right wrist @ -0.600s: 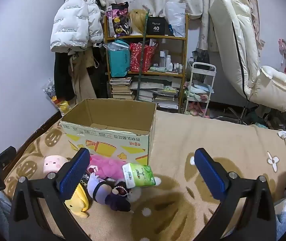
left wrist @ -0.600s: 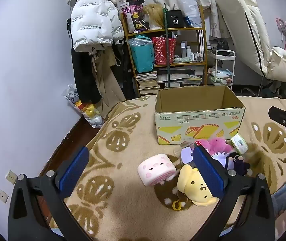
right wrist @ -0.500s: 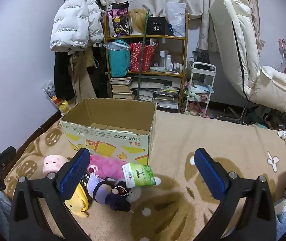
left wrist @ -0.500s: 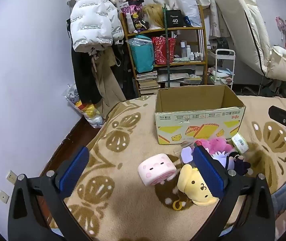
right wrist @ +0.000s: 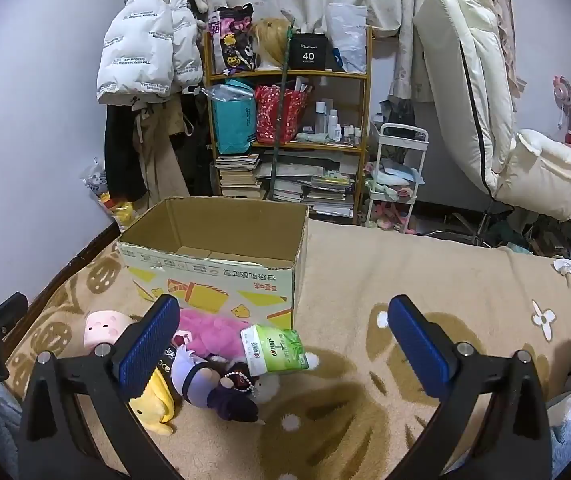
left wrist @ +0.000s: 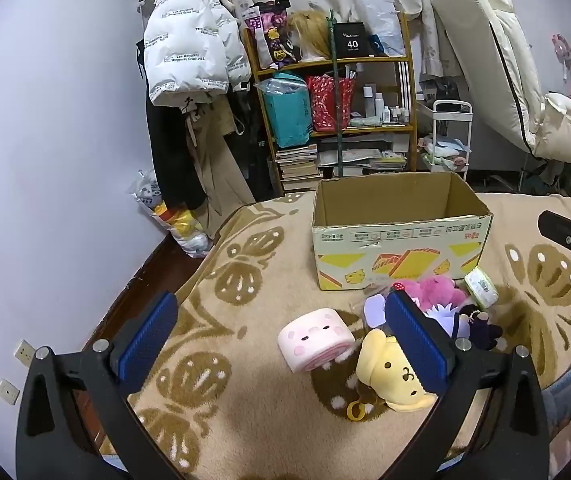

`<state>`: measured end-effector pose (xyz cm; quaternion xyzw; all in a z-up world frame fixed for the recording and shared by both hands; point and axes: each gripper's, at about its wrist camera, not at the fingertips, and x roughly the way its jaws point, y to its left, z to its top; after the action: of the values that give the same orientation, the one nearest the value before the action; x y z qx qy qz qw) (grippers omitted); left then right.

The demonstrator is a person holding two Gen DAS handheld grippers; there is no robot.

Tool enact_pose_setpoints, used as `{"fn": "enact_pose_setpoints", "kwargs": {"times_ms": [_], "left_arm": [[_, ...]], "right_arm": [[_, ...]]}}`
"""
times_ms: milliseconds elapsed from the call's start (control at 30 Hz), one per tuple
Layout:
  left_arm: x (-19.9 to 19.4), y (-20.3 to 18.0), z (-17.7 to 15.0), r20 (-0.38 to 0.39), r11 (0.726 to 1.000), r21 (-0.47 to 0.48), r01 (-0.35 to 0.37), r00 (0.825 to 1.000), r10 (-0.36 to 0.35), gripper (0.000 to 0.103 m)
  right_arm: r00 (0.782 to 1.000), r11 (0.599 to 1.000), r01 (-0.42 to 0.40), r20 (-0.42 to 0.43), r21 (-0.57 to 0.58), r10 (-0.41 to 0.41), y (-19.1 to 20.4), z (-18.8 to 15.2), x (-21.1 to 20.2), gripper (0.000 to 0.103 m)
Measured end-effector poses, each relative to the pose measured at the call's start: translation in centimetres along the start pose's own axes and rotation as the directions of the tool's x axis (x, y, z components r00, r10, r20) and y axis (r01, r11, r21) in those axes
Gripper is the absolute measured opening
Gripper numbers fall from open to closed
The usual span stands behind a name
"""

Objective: Organize soft objects

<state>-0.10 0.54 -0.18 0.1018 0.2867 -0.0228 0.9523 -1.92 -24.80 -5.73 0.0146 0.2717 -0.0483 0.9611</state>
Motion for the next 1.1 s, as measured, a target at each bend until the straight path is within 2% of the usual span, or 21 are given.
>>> {"fn": "enact_pose_setpoints", "kwargs": {"times_ms": [1100], "left_arm": [[-0.42,-0.41,0.48,0.0,1.0,-0.004,0.0,1.0,0.0,0.102]], "right_arm": [[1.0,1.0,-0.003,-0.001,0.009,0.003,-0.02,0.01,-0.2,0.103]]}}
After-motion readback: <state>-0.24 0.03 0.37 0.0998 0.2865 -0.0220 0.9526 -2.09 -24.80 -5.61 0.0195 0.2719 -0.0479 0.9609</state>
